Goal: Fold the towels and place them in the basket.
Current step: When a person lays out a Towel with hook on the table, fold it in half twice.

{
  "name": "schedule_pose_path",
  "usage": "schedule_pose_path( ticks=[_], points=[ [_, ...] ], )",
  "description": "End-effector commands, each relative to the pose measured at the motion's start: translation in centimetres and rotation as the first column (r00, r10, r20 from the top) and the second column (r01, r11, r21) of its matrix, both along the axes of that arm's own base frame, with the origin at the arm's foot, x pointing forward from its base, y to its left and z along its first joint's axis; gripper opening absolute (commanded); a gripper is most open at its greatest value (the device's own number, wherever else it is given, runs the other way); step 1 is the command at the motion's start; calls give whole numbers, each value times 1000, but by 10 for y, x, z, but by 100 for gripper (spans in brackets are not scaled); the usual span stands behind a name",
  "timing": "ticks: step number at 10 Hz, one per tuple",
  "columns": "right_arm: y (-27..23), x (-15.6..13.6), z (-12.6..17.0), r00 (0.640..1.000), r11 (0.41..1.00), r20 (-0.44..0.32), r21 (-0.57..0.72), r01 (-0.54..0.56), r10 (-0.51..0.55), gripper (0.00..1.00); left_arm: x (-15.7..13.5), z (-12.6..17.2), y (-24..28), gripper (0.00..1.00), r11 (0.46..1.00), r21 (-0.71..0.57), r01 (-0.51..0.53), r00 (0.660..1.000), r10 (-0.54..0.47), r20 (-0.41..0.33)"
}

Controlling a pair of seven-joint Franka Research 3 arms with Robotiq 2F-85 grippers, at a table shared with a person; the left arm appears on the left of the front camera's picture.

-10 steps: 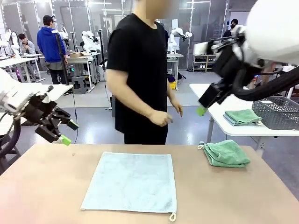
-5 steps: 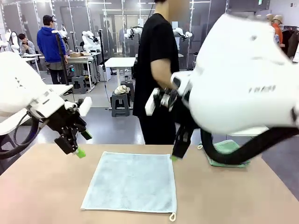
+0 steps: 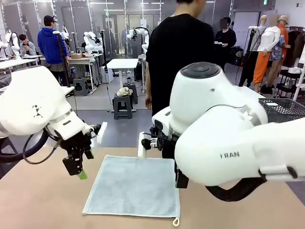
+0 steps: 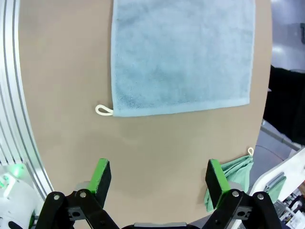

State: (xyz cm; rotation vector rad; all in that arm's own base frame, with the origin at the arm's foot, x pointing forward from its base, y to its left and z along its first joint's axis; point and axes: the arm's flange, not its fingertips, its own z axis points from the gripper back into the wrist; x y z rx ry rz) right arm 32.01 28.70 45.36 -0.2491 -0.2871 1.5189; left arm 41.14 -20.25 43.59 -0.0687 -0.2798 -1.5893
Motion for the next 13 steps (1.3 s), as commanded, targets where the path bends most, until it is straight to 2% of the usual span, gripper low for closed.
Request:
schedule_pose_path(
  ticks=[1, 3, 5, 9, 13],
  points=[
    [9, 0, -14, 1000, 999, -7, -51, -11, 10, 100, -9, -12, -13, 100, 996, 90, -19, 1000, 17, 25],
    [14, 11, -28, 995, 998, -100, -67, 3, -9, 100, -19, -21, -19, 100, 990, 137, -28, 998, 20, 58],
    [19, 27, -37, 982, 998, -188, -57, 7, -18, 100, -24, -27, -18, 100, 989, 143, -25, 999, 19, 46],
    [25, 38, -49, 973, 997, -228, -74, 20, -37, 100, -28, -34, -12, 100, 990, 133, -39, 999, 35, 34],
    [26, 36, -52, 977, 996, -207, -78, 32, -48, 100, -23, -31, -13, 100, 991, 135, -12, 1000, 12, 5]
  ],
)
